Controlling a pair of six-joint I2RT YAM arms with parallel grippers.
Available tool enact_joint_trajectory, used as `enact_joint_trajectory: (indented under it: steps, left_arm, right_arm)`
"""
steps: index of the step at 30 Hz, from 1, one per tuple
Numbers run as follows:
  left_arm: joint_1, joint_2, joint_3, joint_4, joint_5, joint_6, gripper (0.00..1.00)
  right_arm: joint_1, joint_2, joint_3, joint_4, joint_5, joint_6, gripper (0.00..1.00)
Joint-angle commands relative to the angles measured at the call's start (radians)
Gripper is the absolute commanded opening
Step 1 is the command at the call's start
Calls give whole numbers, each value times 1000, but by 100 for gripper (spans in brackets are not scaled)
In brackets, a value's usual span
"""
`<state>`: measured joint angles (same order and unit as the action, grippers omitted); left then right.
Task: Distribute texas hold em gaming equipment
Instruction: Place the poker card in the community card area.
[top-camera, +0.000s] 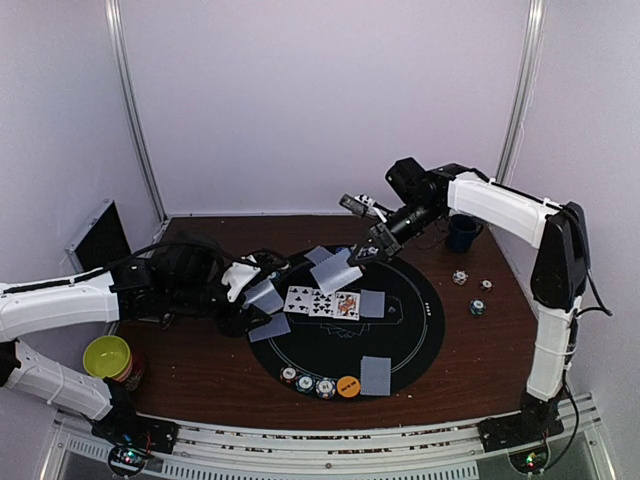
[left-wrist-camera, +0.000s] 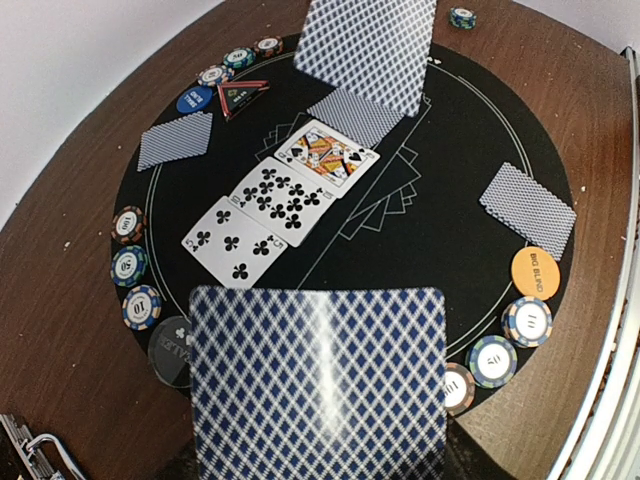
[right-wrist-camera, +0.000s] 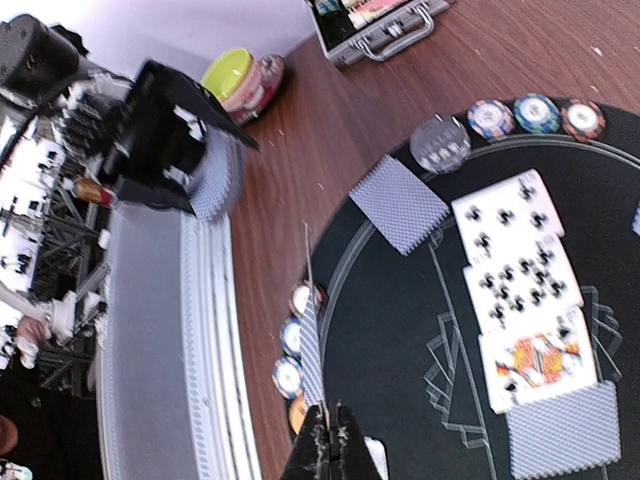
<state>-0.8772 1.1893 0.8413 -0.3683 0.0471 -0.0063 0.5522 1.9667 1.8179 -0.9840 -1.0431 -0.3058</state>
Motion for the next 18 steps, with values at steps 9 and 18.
enact_joint_trajectory:
  steps: [9,18]
  left_arm:
    - [0,-10,15,41,3,6,59]
    - [-1,-3,14,40,0,6,59]
  right_arm:
    - [-165,10,-57,-373,293,-386,0]
    - [-175,43,-81,-374,473,-443,0]
